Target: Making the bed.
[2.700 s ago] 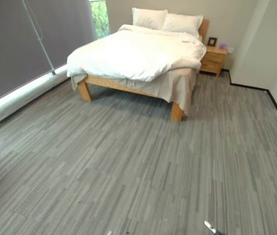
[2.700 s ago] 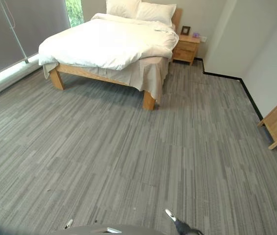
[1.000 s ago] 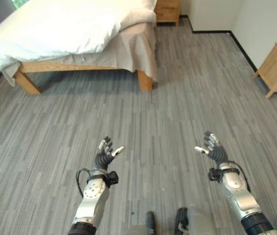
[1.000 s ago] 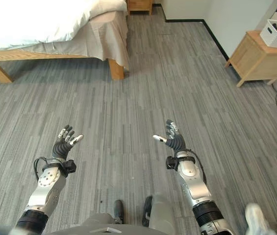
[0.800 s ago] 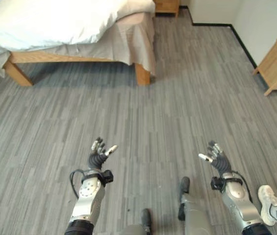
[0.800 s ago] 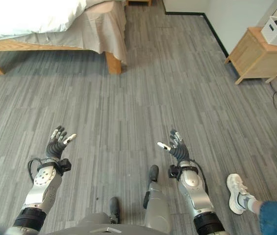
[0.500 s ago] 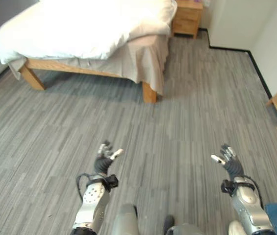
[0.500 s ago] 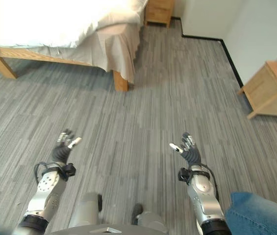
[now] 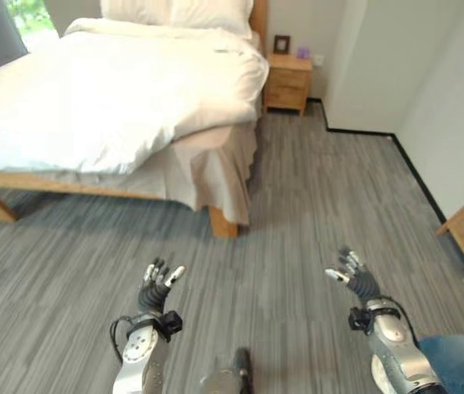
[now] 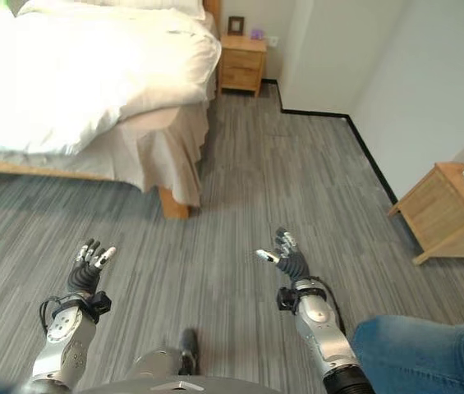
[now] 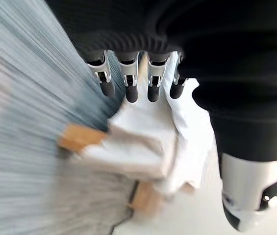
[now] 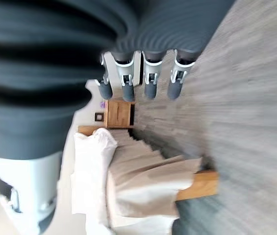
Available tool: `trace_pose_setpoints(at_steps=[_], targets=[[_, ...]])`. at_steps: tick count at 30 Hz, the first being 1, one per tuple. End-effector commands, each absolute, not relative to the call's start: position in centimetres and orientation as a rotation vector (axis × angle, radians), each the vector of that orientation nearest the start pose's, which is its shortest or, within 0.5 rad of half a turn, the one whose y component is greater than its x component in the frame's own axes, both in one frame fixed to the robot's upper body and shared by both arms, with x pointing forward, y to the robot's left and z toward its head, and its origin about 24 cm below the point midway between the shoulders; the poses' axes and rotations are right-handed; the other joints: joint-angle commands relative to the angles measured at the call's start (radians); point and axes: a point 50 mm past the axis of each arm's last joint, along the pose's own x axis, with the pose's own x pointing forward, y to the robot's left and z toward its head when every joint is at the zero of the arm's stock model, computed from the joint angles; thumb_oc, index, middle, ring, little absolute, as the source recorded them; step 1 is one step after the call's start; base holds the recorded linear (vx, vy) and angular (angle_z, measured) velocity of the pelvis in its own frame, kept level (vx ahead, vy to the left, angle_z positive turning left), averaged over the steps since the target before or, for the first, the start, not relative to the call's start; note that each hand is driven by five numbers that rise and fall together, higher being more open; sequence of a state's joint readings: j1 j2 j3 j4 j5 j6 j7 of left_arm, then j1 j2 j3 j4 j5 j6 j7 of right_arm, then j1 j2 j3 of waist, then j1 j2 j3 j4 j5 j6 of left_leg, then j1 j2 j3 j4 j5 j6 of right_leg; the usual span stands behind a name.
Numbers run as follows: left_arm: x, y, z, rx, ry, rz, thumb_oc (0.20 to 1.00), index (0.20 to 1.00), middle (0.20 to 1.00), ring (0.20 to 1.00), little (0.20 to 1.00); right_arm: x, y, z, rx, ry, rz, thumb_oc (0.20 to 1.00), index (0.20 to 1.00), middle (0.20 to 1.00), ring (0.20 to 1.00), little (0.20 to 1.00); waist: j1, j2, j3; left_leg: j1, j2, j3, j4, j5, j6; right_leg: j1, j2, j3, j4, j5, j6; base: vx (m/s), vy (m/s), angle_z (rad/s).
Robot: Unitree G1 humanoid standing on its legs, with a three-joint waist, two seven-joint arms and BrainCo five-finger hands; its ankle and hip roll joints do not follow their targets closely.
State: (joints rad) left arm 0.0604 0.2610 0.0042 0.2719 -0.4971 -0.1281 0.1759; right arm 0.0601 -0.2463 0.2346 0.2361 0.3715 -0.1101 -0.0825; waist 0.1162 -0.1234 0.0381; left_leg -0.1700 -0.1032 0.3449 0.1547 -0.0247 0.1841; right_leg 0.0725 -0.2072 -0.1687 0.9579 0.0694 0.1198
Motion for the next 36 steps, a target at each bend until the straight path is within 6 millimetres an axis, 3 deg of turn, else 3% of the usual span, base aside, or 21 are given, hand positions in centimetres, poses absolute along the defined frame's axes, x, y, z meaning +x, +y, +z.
trace_pose_setpoints(at_steps=[1, 2, 4, 5, 6, 7, 9, 11, 13, 14, 15, 16, 17, 19, 20, 21, 23, 26, 27, 32, 36], targets=[[24.7, 23.6, 3.2, -0.149, -0.011, 0.267, 1.000, 1.000, 1.000, 1.000, 1.000, 25.3, -15.9, 1.0, 0.039, 0.105, 0.117, 1.000, 1.000, 1.000, 1.000, 1.000, 0.003, 0.105, 0.057, 0.161, 0.073, -0.133, -0.150, 0.077, -0.085, -0.174, -0.041, 0.028, -0.245, 0.194, 0.035, 0.71, 0.199, 0.54], [24.8, 23.6, 3.2, -0.150, -0.011, 0.267, 1.000, 1.000, 1.000, 1.000, 1.000, 25.3, -15.9, 1.0, 0.038, 0.105, 0.117, 1.000, 1.000, 1.000, 1.000, 1.000, 0.001, 0.107, 0.057, 0.161, 0.075, -0.135, -0.151, 0.078, -0.086, -0.172, -0.039, 0.024, -0.249, 0.196, 0.033, 0.51, -0.007, 0.01], [25.2, 22.9, 3.8, -0.160, -0.039, 0.227, 1.000, 1.000, 1.000, 1.000, 1.000, 25.3, -16.1, 1.1, 0.055, 0.099, 0.120, 1.000, 1.000, 1.000, 1.000, 1.000, -0.034, 0.116, 0.071, 0.249, 0.066, -0.201, -0.149, 0.055, -0.099, -0.230, -0.045, -0.013, -0.396, 0.117, 0.019, 0.75, -0.127, 0.57], [25.6, 22.2, 4.0, -0.177, -0.047, 0.180, 1.000, 1.000, 1.000, 1.000, 1.000, 25.4, -16.6, 1.0, 0.044, 0.107, 0.110, 1.000, 1.000, 1.000, 1.000, 1.000, -0.062, 0.105, 0.084, 0.298, 0.061, -0.265, -0.128, 0.013, -0.124, -0.250, -0.028, 0.002, -0.635, 0.128, 0.027, 0.71, -0.172, 1.79], [25.6, 22.2, 4.0, -0.177, -0.047, 0.180, 1.000, 1.000, 1.000, 1.000, 1.000, 25.4, -16.6, 1.0, 0.044, 0.107, 0.110, 1.000, 1.000, 1.000, 1.000, 1.000, -0.063, 0.105, 0.084, 0.298, 0.062, -0.266, -0.128, 0.013, -0.124, -0.248, -0.028, 0.001, -0.636, 0.128, 0.027, 0.87, -0.285, 1.98], [25.5, 21.8, 3.9, -0.181, -0.045, 0.147, 1.000, 1.000, 1.000, 1.000, 1.000, 25.2, -16.9, 1.0, 0.026, 0.107, 0.113, 1.000, 1.000, 1.000, 1.000, 1.000, -0.086, 0.094, 0.082, 0.344, 0.062, -0.329, -0.125, -0.014, -0.147, -0.254, 0.011, 0.074, -0.822, 0.133, 0.044, 0.66, -0.227, 1.57], [26.2, 20.6, 4.0, -0.179, -0.049, 0.081, 1.000, 1.000, 1.000, 1.000, 1.000, 24.4, -17.9, 0.9, 0.008, 0.113, 0.104, 1.000, 1.000, 1.000, 1.000, 1.000, -0.127, 0.078, 0.084, 0.382, 0.078, -0.444, -0.111, -0.046, -0.174, -0.282, 0.070, 0.297, -1.013, 0.140, 0.104, 0.82, -0.313, 1.64], [26.7, 19.1, 4.4, -0.165, -0.056, -0.002, 1.000, 1.000, 1.000, 1.000, 1.000, 24.0, -18.5, 0.7, -0.002, 0.125, 0.091, 1.000, 1.000, 1.000, 1.000, 1.000, -0.130, 0.058, 0.071, 0.399, 0.082, -0.509, -0.114, -0.063, -0.182, -0.294, 0.071, 0.344, -1.020, 0.172, 0.130, 0.58, -0.326, 2.21], [26.8, 18.2, 4.5, -0.147, -0.058, -0.065, 1.000, 1.000, 1.000, 1.000, 1.000, 23.8, -19.5, 1.0, -0.028, 0.116, 0.081, 1.000, 1.000, 1.000, 1.000, 1.000, -0.127, 0.051, 0.055, 0.388, 0.116, -0.576, -0.048, -0.041, -0.207, -0.268, 0.071, 0.327, -0.955, 0.143, 0.115, 0.51, -0.403, 2.85], [26.5, 17.7, 4.3, -0.208, -0.050, -0.099, 1.000, 1.000, 1.000, 1.000, 1.000, 24.1, -20.0, 1.5, -0.048, 0.097, 0.085, 1.000, 1.000, 1.000, 1.000, 1.000, -0.132, 0.056, 0.048, 0.358, 0.161, -0.566, 0.053, 0.032, -0.245, -0.253, 0.079, 0.308, -0.926, 0.141, 0.103, 0.37, -0.404, 2.16], [26.4, 17.4, 4.0, -0.233, -0.036, -0.109, 1.000, 1.000, 1.000, 1.000, 1.000, 24.1, -20.2, 1.6, -0.046, 0.089, 0.065, 1.000, 1.000, 1.000, 1.000, 1.000, -0.133, 0.041, 0.054, 0.300, 0.164, -0.539, 0.163, 0.064, -0.249, -0.235, 0.067, 0.297, -0.928, 0.139, 0.089, 0.37, -0.648, 1.79], [26.3, 17.0, 3.9, -0.271, -0.026, -0.140, 1.000, 1.000, 1.000, 1.000, 1.000, 25.0, -21.9, 3.7, -0.068, 0.007, 0.007, 1.000, 1.000, 1.000, 1.000, 1.000, -0.138, 0.024, 0.080, 0.132, 0.226, -0.383, 0.349, 0.103, -0.217, -0.146, 0.058, 0.198, -0.979, 0.120, 0.032, 0.17, -0.459, 1.39], [26.3, 17.0, 3.9, -0.271, -0.026, -0.140, 1.000, 1.000, 1.000, 1.000, 1.000, 25.0, -21.9, 3.7, -0.068, 0.007, 0.007, 1.000, 1.000, 1.000, 1.000, 1.000, -0.139, 0.022, 0.079, 0.130, 0.223, -0.384, 0.347, 0.107, -0.217, -0.148, 0.056, 0.197, -0.980, 0.122, 0.032, 0.13, -0.465, 1.42], [25.6, 17.0, 3.3, -0.320, 0.009, -0.193, 1.000, 1.000, 1.000, 1.000, 1.000, 25.9, -24.3, 6.1, -0.174, -0.068, -0.075, 1.000, 1.000, 1.000, 1.000, 1.000, -0.102, 0.014, 0.089, 0.063, 0.265, -0.208, 0.240, 0.107, -0.250, -0.060, 0.047, 0.084, -1.038, 0.103, 0.025, 0.17, -0.280, 1.26], [25.6, 17.0, 3.3, -0.320, 0.010, -0.194, 1.000, 1.000, 1.000, 1.000, 1.000, 25.9, -24.3, 6.1, -0.174, -0.068, -0.075, 1.000, 1.000, 1.000, 1.000, 1.000, -0.102, 0.011, 0.087, 0.064, 0.261, -0.206, 0.233, 0.113, -0.249, -0.062, 0.043, 0.084, -1.038, 0.104, 0.025, 0.23, -0.261, 1.24], [25.0, 17.6, 3.0, -0.371, 0.017, -0.226, 1.000, 1.000, 1.000, 1.000, 1.000, 26.4, -25.5, 8.2, -0.218, -0.131, -0.067, 1.000, 1.000, 1.000, 1.000, 1.000, -0.096, 0.016, 0.078, 0.057, 0.252, -0.146, 0.163, 0.115, -0.255, -0.041, 0.053, 0.046, -1.045, 0.090, 0.019, 0.19, -0.160, 0.86], [24.1, 17.8, 2.4, -0.431, 0.047, -0.228, 1.000, 1.000, 1.000, 1.000, 1.000, 27.2, -26.7, 9.5, -0.298, -0.151, -0.106, 1.000, 1.000, 1.000, 1.000, 1.000, -0.078, 0.019, 0.068, 0.073, 0.209, -0.136, 0.037, 0.109, -0.246, -0.035, 0.063, 0.024, -1.045, 0.071, 0.018, 0.18, -0.118, 0.41], [22.6, 18.5, 1.6, -0.474, 0.102, -0.304, 1.000, 1.000, 1.000, 1.000, 1.000, 30.4, -27.3, 14.8, -0.524, -0.247, -0.057, 1.000, 1.000, 1.000, 1.000, 1.000, -0.053, 0.038, 0.041, 0.160, 0.161, -0.185, -0.195, 0.122, -0.234, -0.017, 0.086, -0.021, -1.045, 0.046, 0.021, 0.17, -0.051, 0.17], [22.6, 18.5, 1.6, -0.474, 0.101, -0.303, 1.000, 1.000, 1.000, 1.000, 1.000, 30.4, -27.3, 14.9, -0.524, -0.248, -0.056, 1.000, 1.000, 1.000, 1.000, 1.000, -0.055, 0.038, 0.039, 0.157, 0.161, -0.185, -0.197, 0.125, -0.234, -0.021, 0.086, -0.021, -1.045, 0.048, 0.021, 0.12, -0.012, -0.02], [20.9, 18.5, 1.9, -0.500, 0.181, -0.501, 1.000, 1.000, 1.000, 1.000, 1.000, 36.3, -27.4, 22.0, -0.824, -0.266, -0.082, 1.000, 1.000, 1.000, 1.000, 1.000, -0.032, 0.041, 0.003, 0.196, 0.151, -0.198, -0.242, 0.121, -0.241, -0.018, 0.093, -0.026, -1.045, 0.048, 0.025, 0.12, 0.045, -0.08], [20.7, 19.2, 1.8, -0.489, 0.196, -0.489, 1.000, 1.000, 1.000, 1.000, 1.000, 38.0, -27.8, 25.5, -0.949, -0.253, -0.158, 1.000, 1.000, 1.000, 1.000, 1.000, -0.013, 0.032, 0.008, 0.198, 0.147, -0.213, -0.242, 0.114, -0.240, -0.013, 0.087, -0.027, -1.045, 0.047, 0.027, 0.05, 0.056, 0.22]])
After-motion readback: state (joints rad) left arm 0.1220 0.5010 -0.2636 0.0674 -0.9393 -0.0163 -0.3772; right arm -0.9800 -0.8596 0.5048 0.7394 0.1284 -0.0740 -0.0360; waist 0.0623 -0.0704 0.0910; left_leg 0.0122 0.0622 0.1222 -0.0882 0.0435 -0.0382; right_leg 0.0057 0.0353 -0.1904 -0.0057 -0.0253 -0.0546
